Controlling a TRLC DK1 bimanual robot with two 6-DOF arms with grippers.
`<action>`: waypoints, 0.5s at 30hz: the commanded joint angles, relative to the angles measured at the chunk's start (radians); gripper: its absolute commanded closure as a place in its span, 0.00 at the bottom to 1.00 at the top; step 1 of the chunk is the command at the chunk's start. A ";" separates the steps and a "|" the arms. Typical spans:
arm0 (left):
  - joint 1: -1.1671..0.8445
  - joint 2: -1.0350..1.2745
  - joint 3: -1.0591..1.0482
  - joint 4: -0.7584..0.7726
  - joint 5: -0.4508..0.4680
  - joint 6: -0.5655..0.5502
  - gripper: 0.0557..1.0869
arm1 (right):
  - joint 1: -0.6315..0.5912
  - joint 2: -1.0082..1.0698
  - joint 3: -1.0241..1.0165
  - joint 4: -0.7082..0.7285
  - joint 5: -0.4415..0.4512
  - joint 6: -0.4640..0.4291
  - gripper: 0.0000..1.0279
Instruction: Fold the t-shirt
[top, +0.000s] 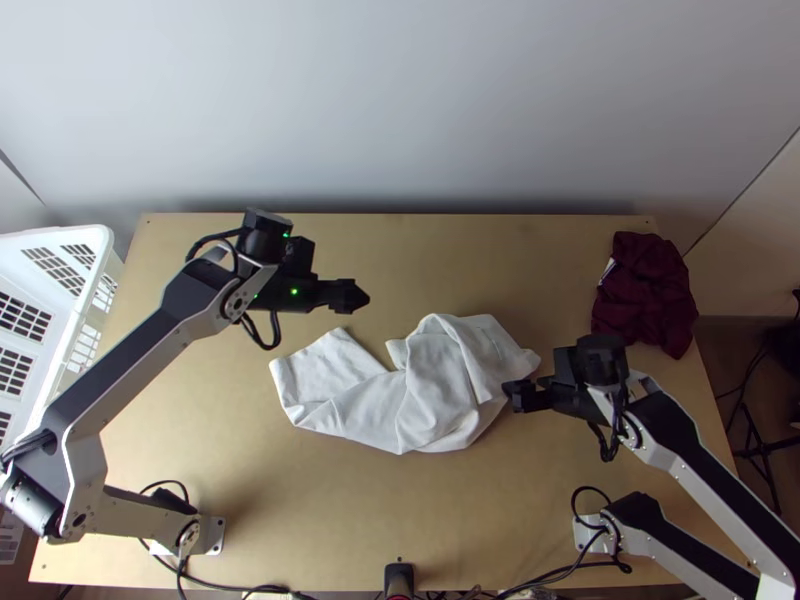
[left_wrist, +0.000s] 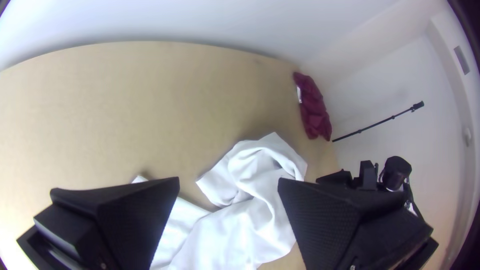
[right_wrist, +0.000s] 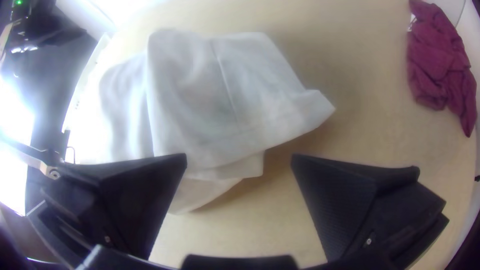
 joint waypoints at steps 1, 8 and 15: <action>0.028 -0.074 -0.074 0.010 -0.017 0.003 0.07 | 0.015 0.077 0.018 -0.005 -0.009 -0.041 0.09; 0.045 -0.103 -0.122 0.019 -0.023 0.002 0.07 | -0.024 0.179 0.041 0.029 -0.009 -0.073 0.10; 0.056 -0.114 -0.134 0.022 -0.033 0.002 0.07 | -0.023 0.263 0.075 0.041 -0.009 -0.084 0.13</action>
